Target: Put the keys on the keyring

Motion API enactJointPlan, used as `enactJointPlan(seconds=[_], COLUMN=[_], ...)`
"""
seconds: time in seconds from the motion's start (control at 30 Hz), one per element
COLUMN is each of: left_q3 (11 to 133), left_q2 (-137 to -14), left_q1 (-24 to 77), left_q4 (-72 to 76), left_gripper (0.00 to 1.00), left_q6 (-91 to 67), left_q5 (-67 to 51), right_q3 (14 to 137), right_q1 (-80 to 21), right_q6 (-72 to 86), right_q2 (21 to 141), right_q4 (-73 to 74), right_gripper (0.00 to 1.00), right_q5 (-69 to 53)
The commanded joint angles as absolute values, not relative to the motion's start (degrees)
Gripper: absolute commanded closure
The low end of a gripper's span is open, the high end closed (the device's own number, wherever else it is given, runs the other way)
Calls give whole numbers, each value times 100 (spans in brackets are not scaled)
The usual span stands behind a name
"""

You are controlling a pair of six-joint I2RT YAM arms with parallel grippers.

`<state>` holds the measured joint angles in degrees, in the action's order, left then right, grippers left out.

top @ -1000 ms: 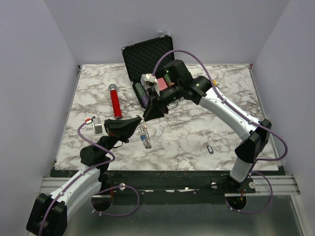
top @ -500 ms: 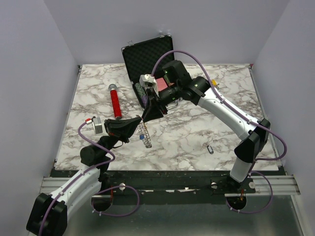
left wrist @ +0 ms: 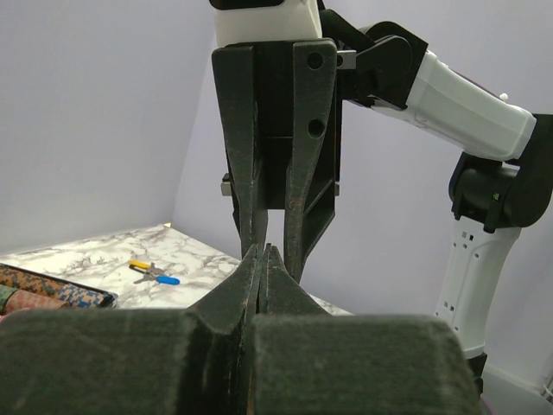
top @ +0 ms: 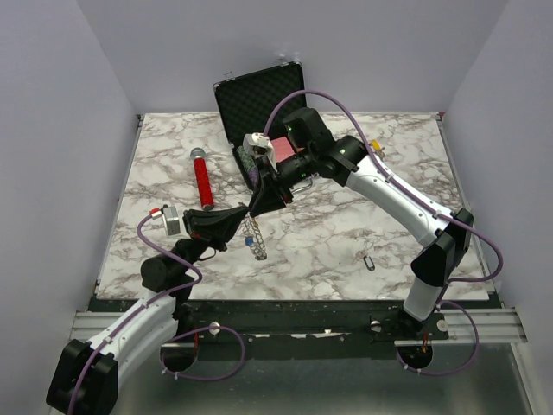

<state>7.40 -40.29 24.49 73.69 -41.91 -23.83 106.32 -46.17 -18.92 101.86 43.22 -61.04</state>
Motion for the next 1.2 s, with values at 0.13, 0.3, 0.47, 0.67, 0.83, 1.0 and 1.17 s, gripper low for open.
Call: enactJointPlan(seconds=[0.13,0.3,0.47,0.67,0.83,1.0,1.17], left_q3=[686,686,677,668,878,2046,3346], left_q2=[-3973,-3973,-3946,-3850,-2851,-1741,-2187], left_q1=[2452,2443,2443,2452,2400,2382,2382], left_q4=[8077,8077,8060,7928,6211,2239,-558], left_gripper=[100,100,100,99,42,13,1], left_q6=[-4254,-4254,-4245,-4298,-3816,-2394,-1031], left_q5=[-2382,-2382,-2373,-2303,-2390,-2618,-3681], right_q3=[10485,10512,10538,10705,10854,10995,11293], right_q1=[-4711,-4728,-4737,-4737,-4737,-4746,-4746], right_q6=[-1899,-1881,-1916,-2336,-3074,-4164,-5288], right_q2=[10213,10222,10239,10257,10204,10037,10046], right_q4=[4280,4263,4263,4613,5175,5949,6783], right_gripper=[72,76,94,100,100,100,100], right_q5=[-6135,-6143,-6170,-6126,-5898,-5327,-4616])
